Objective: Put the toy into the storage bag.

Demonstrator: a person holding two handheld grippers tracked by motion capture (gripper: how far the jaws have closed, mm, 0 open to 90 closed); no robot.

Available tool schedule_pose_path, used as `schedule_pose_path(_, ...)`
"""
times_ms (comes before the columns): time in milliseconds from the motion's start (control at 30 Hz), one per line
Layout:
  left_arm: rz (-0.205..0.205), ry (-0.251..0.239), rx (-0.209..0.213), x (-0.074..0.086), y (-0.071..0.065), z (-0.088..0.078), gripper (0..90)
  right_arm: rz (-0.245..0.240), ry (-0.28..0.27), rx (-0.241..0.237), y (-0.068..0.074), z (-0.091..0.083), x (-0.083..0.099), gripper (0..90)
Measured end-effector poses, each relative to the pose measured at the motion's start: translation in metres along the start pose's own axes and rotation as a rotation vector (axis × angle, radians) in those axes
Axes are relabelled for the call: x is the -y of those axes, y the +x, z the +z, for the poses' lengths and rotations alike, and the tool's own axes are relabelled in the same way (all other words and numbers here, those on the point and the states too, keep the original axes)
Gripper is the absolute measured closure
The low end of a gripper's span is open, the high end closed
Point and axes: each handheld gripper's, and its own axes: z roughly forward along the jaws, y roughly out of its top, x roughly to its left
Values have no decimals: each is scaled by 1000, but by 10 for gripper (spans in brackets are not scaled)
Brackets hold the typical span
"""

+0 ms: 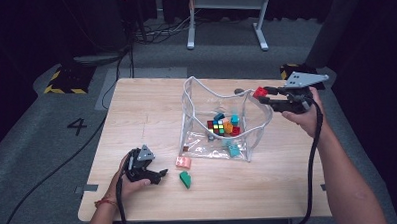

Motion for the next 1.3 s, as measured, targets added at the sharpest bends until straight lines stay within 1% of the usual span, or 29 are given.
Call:
schedule_pose_path(100,1,1,0,0,0,0,132,-41,14,-39,8,9,-4,599)
schedule_pose_path(200,1,0,0,0,0,0,132,-57,26,-78,15,19,-7,598)
schedule_pose_path(233,1,0,0,0,0,0,132,-74,26,-90,17,22,-8,599)
schedule_pose_path(267,0,0,0,0,0,0,132,-79,34,-100,19,25,-9,599)
schedule_pose_path(333,2,1,0,0,0,0,132,-96,52,-105,24,32,-12,598)
schedule_pose_path(433,0,-1,0,0,0,0,132,-108,77,-131,29,42,-15,598)
schedule_pose_path(533,0,0,0,0,0,0,132,-134,109,-148,33,51,-17,598)
schedule_pose_path(633,0,1,0,0,0,0,132,-144,144,-168,36,60,-19,598)
schedule_pose_path(667,2,1,0,0,0,0,132,-147,155,-171,37,63,-19,598)
schedule_pose_path(733,2,1,0,0,0,0,132,-172,191,-167,38,68,-21,598)
schedule_pose_path(867,1,1,0,0,0,0,132,-165,259,-164,38,74,-25,598)
schedule_pose_path(900,0,-1,0,0,0,0,132,-177,277,-165,37,76,-25,598)
schedule_pose_path(933,1,1,-1,0,0,0,132,-175,305,-164,37,77,-26,598)
schedule_pose_path(1000,0,-1,0,0,0,0,132,-185,342,-170,37,81,-26,598)
schedule_pose_path(1033,0,-1,0,0,0,0,132,-194,355,-166,37,83,-26,598)
schedule_pose_path(1067,0,0,0,0,0,0,132,-194,367,-165,36,84,-25,598)
schedule_pose_path(1100,0,0,0,0,0,0,132,-189,383,-175,35,86,-24,598)
schedule_pose_path(1133,2,2,0,0,0,0,132,-191,405,-174,33,88,-23,598)
schedule_pose_path(1167,2,1,0,0,0,0,132,-176,426,-172,33,89,-22,598)
schedule_pose_path(1267,0,-1,1,0,0,0,132,-161,466,-163,29,91,-18,597)
schedule_pose_path(1300,0,0,0,0,0,0,132,-160,487,-160,27,92,-17,597)
